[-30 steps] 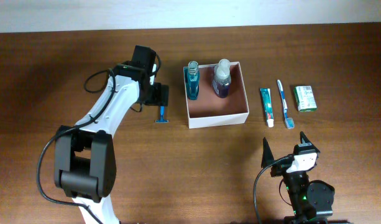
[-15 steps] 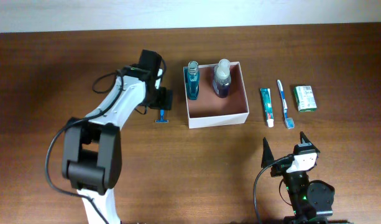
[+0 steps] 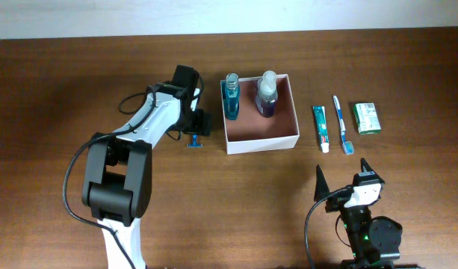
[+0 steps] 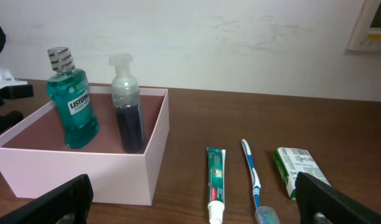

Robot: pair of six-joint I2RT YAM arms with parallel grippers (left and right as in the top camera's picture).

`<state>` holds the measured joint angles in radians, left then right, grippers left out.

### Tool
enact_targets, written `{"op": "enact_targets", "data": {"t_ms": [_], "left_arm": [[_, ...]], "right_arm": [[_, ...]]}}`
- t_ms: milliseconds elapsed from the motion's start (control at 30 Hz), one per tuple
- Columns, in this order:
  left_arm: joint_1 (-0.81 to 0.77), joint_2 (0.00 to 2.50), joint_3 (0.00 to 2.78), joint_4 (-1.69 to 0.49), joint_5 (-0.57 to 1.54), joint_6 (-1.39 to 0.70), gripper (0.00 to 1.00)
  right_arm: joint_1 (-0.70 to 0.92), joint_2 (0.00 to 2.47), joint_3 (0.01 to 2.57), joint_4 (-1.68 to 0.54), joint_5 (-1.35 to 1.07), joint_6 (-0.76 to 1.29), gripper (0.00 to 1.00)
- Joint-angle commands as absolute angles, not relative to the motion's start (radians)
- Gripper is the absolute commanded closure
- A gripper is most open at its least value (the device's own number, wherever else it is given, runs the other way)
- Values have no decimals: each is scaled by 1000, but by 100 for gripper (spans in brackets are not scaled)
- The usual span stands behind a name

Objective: Pack container
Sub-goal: 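Lower the open left gripper over the blue razor handle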

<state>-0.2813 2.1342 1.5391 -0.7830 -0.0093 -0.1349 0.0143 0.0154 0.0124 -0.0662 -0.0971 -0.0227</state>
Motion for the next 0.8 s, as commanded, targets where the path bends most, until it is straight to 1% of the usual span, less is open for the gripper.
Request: {"op": "enact_targets", "data": {"t_ms": [0,67,233,300,767], "left_arm": [[-282,2145,1539,-778,8,-119,2],[-282,2145,1539,-777,1,-119,5],[-282,2145,1539,-778,-3,-119,5],[-282,2145,1539,-778,-3,-119,8],[-295,2148,1539,-778,-3,-119,11]], "right_arm": [[13,3,6,-70,-89,-17,1],[13,4,6,-70,-89,-17,2],[13,3,6,-70,-89,-17,1],[13,3,6,-70,-89,-17,1],[13,4,6,-70,-89,-17,1]]}}
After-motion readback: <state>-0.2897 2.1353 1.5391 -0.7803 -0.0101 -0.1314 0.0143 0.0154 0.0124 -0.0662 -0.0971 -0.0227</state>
